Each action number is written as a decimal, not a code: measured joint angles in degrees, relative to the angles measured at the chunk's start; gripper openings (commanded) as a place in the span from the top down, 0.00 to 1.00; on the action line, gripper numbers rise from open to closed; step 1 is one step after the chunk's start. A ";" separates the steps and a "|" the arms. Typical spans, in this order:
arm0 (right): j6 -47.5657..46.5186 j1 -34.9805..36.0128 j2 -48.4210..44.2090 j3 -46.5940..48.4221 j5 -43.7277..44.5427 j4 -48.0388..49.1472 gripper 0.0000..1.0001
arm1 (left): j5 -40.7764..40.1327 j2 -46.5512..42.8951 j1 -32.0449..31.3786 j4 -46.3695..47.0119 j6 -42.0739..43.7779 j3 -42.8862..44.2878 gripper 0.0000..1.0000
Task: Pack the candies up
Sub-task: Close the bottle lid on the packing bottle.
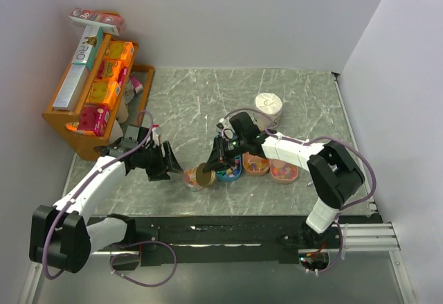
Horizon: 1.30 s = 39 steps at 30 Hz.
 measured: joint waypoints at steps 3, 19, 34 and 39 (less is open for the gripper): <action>-0.85 0.00 0.00 1.62 2.08 -2.01 0.76 | 0.87 0.94 -0.02 0.81 0.24 -0.50 0.33; -4.50 0.17 4.26 7.13 7.58 -12.00 0.61 | 4.76 4.31 -1.42 2.36 1.51 -0.76 0.36; -7.54 2.56 8.76 12.61 9.14 -16.65 0.59 | 4.94 7.04 -4.17 3.48 1.68 -0.92 0.34; -8.83 3.06 9.49 12.74 9.92 -19.28 0.58 | 4.92 7.45 -4.50 3.63 1.66 -0.92 0.34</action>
